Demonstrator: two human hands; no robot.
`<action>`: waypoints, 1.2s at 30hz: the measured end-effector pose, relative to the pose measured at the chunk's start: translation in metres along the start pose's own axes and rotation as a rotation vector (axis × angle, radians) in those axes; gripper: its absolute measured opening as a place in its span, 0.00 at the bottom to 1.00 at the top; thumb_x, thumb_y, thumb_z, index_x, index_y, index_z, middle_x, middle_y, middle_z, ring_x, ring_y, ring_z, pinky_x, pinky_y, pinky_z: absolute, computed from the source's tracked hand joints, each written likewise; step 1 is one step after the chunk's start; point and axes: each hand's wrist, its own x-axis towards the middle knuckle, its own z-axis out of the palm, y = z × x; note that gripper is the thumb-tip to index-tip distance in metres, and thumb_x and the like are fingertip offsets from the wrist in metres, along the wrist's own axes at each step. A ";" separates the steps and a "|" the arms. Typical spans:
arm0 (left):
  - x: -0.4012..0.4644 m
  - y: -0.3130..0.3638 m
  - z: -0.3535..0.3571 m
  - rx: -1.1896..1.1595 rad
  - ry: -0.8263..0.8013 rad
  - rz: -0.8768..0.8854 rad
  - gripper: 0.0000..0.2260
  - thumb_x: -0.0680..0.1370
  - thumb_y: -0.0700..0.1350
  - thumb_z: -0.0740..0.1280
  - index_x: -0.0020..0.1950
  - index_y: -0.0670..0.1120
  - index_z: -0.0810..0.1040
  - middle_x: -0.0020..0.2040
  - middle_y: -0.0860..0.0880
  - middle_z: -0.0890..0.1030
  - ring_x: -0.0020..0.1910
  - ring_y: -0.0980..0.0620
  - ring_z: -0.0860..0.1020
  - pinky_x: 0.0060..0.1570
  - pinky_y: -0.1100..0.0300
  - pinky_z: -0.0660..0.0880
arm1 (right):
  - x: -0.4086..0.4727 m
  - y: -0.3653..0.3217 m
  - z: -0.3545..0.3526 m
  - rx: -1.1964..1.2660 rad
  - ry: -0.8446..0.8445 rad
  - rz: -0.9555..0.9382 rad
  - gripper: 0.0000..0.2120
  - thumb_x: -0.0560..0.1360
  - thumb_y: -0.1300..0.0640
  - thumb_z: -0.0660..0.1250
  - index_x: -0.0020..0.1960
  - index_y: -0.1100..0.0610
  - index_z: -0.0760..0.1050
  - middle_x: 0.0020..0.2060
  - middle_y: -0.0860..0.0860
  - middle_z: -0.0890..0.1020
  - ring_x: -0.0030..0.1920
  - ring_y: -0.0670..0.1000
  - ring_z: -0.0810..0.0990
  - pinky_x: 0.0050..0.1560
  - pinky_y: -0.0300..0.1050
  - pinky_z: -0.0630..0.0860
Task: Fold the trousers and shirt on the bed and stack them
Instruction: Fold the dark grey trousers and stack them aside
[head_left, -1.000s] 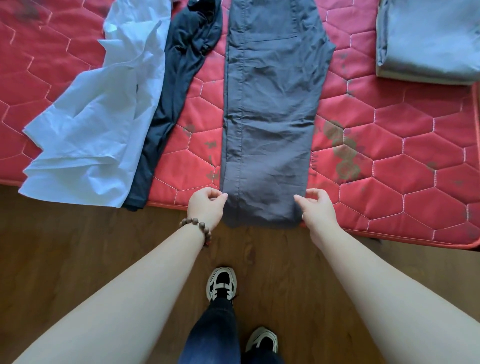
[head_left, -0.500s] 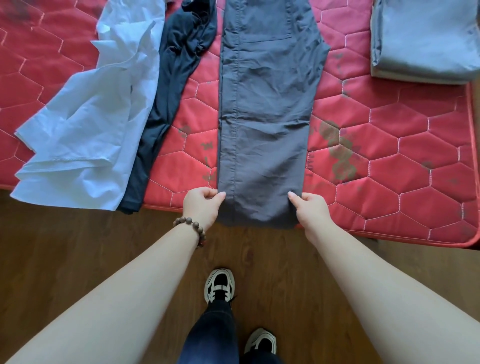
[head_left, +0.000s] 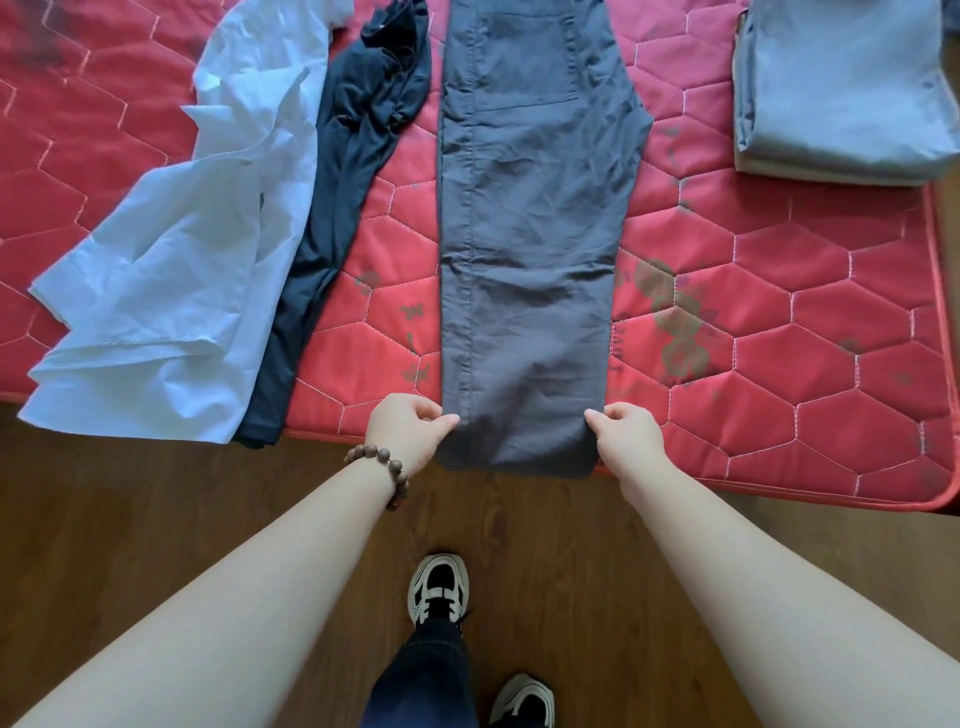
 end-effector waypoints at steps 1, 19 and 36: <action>0.002 0.004 -0.001 -0.039 0.020 -0.001 0.06 0.73 0.47 0.72 0.40 0.45 0.83 0.34 0.52 0.80 0.39 0.52 0.79 0.43 0.63 0.73 | 0.001 0.000 -0.001 -0.007 0.002 0.012 0.08 0.77 0.57 0.65 0.42 0.60 0.77 0.37 0.53 0.77 0.40 0.54 0.74 0.41 0.44 0.68; 0.149 0.108 -0.027 -0.287 0.166 -0.109 0.10 0.75 0.47 0.70 0.34 0.49 0.75 0.39 0.49 0.78 0.41 0.53 0.75 0.33 0.68 0.65 | 0.116 -0.111 -0.013 0.421 0.155 -0.039 0.15 0.74 0.60 0.69 0.60 0.58 0.73 0.40 0.46 0.77 0.41 0.46 0.77 0.48 0.40 0.75; 0.216 0.169 0.008 0.645 0.169 0.526 0.25 0.79 0.44 0.57 0.76 0.41 0.58 0.77 0.45 0.57 0.77 0.49 0.53 0.74 0.54 0.48 | 0.182 -0.194 0.003 -0.628 0.154 -0.863 0.24 0.76 0.60 0.63 0.71 0.64 0.66 0.74 0.61 0.61 0.76 0.60 0.55 0.76 0.55 0.49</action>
